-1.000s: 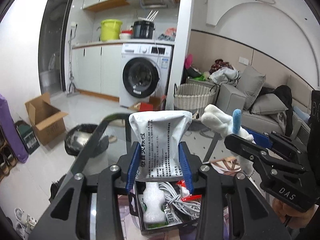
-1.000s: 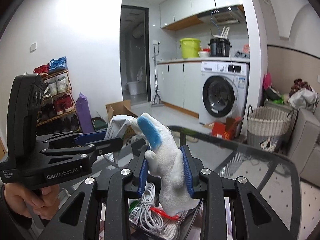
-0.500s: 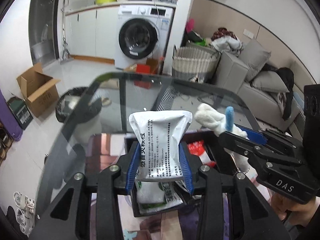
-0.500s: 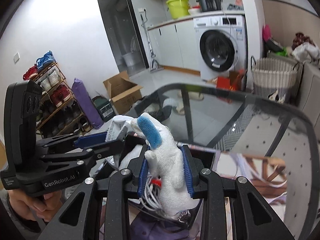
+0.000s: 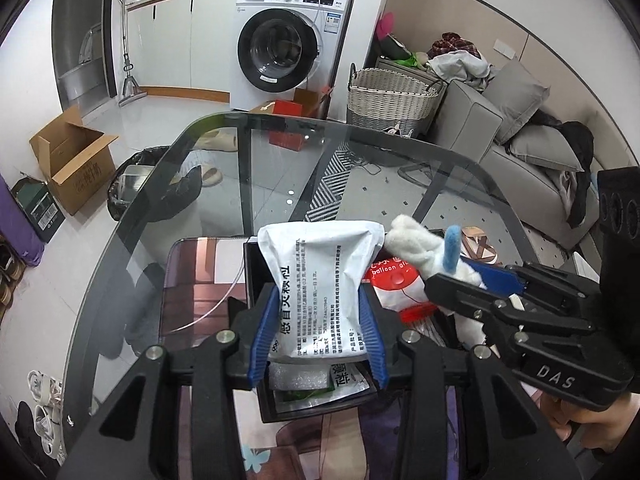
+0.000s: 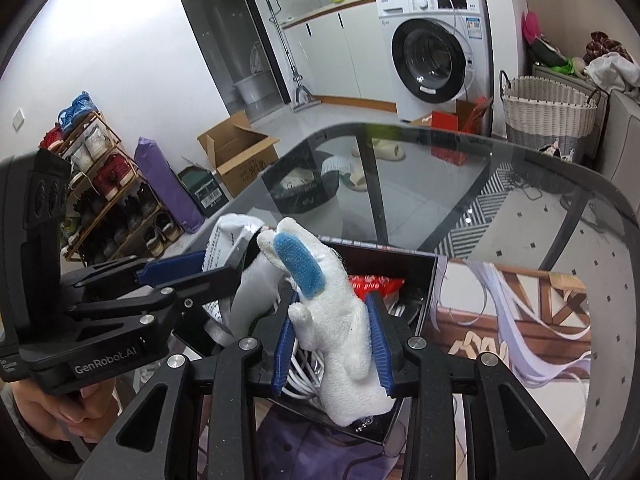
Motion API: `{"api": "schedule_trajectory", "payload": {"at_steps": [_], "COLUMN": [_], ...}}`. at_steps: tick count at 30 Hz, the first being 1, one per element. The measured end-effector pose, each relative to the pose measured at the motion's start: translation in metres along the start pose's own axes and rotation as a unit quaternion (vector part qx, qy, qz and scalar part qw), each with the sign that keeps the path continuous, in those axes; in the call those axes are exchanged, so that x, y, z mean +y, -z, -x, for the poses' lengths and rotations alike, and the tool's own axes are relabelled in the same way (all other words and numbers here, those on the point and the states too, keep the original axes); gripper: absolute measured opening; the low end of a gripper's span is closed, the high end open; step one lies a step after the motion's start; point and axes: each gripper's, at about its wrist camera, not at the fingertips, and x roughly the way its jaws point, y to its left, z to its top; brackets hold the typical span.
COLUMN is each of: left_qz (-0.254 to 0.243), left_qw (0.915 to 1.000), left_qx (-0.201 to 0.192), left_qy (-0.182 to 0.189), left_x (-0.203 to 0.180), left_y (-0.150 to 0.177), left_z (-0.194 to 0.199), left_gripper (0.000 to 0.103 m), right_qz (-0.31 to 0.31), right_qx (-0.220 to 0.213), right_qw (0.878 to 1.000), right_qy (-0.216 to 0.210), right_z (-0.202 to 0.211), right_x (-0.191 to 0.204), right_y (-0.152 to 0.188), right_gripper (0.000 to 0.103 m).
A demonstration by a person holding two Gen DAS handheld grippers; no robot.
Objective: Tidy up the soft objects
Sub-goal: 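Lower glove into the box with right tool while left tool lowers packet in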
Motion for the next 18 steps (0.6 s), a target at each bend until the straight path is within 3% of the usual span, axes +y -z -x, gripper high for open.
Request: {"api": "schedule_trajectory", "payload": {"at_steps": [3, 6, 12, 18], "left_qz": [0.002, -0.003, -0.004, -0.018], "left_qw": [1.0000, 1.0000, 1.0000, 0.9985], "left_qx": [0.004, 0.005, -0.001, -0.038], "left_qy": [0.000, -0.003, -0.006, -0.033], "left_x": [0.001, 0.000, 0.000, -0.004], "left_y": [0.001, 0.002, 0.004, 0.006], "left_z": [0.000, 0.000, 0.004, 0.023], "left_gripper": [0.042, 0.045, 0.056, 0.057], "right_qz": [0.002, 0.002, 0.024, 0.044], "right_qx": [0.002, -0.003, -0.018, -0.036], "right_qw": [1.000, 1.000, 1.000, 0.998], "right_qy": [0.009, 0.006, 0.006, 0.023], "right_z": [-0.001, 0.005, 0.017, 0.033], "right_x": [0.002, 0.003, 0.015, 0.026], "right_y": [0.001, 0.001, 0.001, 0.004], "right_gripper": [0.039, 0.051, 0.051, 0.053]}}
